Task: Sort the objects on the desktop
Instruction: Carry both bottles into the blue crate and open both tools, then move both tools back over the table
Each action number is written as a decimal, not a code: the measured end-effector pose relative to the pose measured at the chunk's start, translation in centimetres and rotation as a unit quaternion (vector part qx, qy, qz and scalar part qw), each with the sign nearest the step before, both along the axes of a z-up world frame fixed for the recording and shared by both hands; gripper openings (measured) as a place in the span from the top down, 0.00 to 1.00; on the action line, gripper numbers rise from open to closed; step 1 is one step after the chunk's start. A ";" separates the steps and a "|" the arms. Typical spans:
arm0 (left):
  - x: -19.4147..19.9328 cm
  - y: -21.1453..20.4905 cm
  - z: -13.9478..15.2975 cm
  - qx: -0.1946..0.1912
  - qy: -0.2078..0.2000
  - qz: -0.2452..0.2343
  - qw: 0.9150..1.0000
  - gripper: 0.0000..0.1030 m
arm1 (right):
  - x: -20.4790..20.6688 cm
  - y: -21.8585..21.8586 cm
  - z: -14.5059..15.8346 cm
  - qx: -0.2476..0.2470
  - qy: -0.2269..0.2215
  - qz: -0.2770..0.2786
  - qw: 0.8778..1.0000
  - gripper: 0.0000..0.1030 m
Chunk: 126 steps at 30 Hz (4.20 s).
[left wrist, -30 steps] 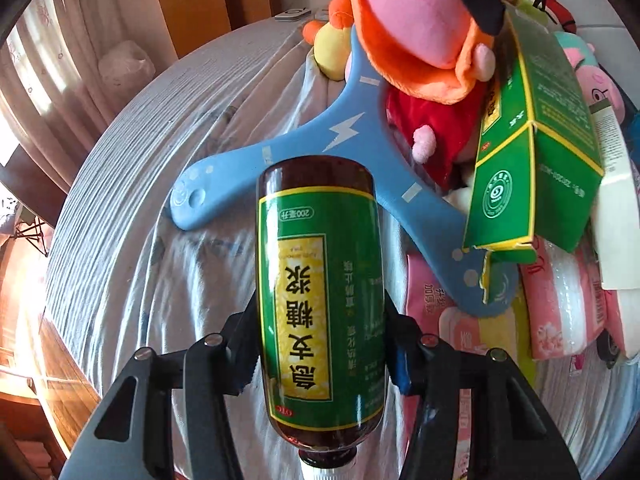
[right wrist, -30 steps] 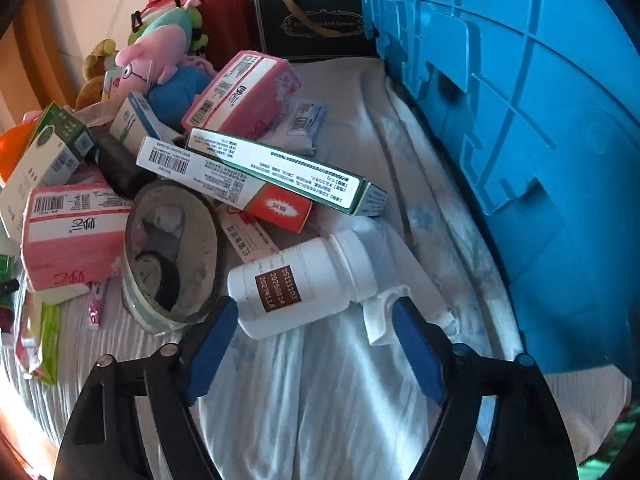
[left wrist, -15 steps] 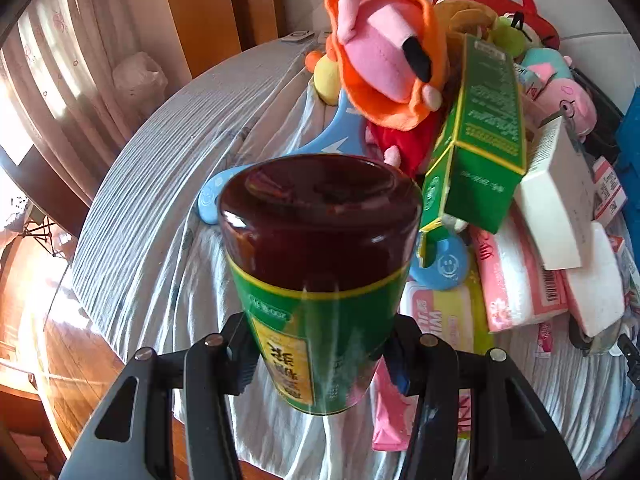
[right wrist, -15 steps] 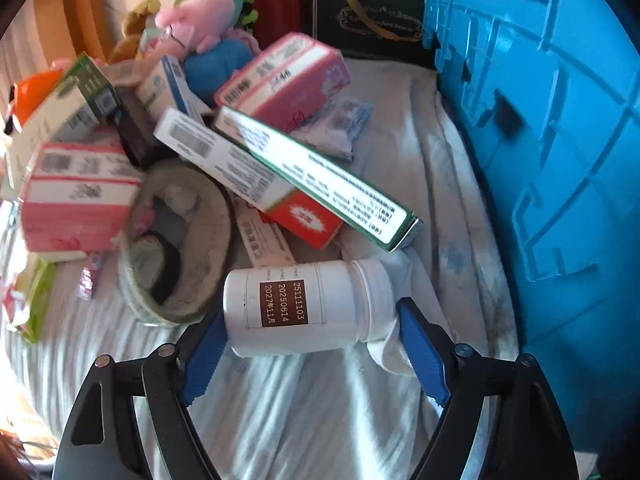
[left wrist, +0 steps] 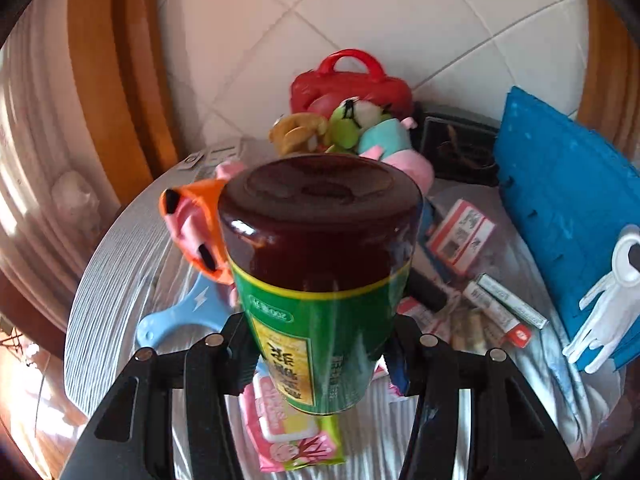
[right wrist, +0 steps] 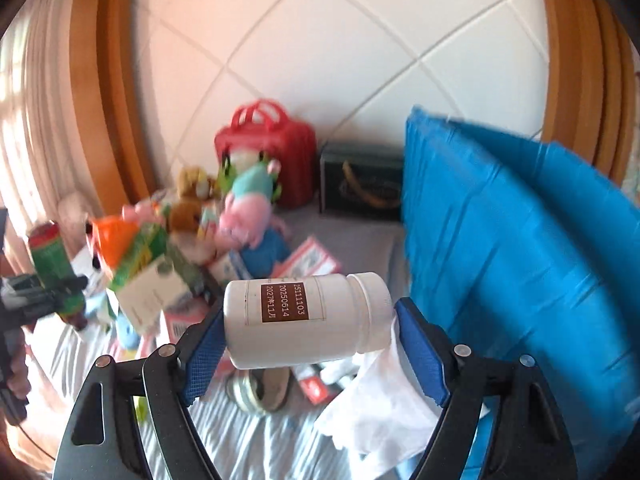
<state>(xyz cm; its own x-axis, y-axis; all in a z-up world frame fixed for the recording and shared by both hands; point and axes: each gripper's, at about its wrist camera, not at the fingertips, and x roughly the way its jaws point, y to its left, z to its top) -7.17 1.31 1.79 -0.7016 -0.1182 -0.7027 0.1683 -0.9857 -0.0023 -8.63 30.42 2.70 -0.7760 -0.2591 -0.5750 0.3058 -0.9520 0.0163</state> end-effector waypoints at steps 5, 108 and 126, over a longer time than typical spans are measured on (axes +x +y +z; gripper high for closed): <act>-3.2 6.6 3.7 0.011 0.021 -0.079 0.997 0.51 | -0.3 2.3 5.4 0.000 0.046 -0.023 0.999 0.21; -7.9 13.5 11.9 -0.037 0.088 -0.071 0.993 0.25 | -2.9 11.9 13.8 0.014 0.043 -0.054 0.998 0.00; 1.3 -7.2 -12.1 -0.002 -0.128 0.083 0.988 0.25 | 0.1 -2.8 -1.7 0.009 -0.029 0.014 0.999 0.00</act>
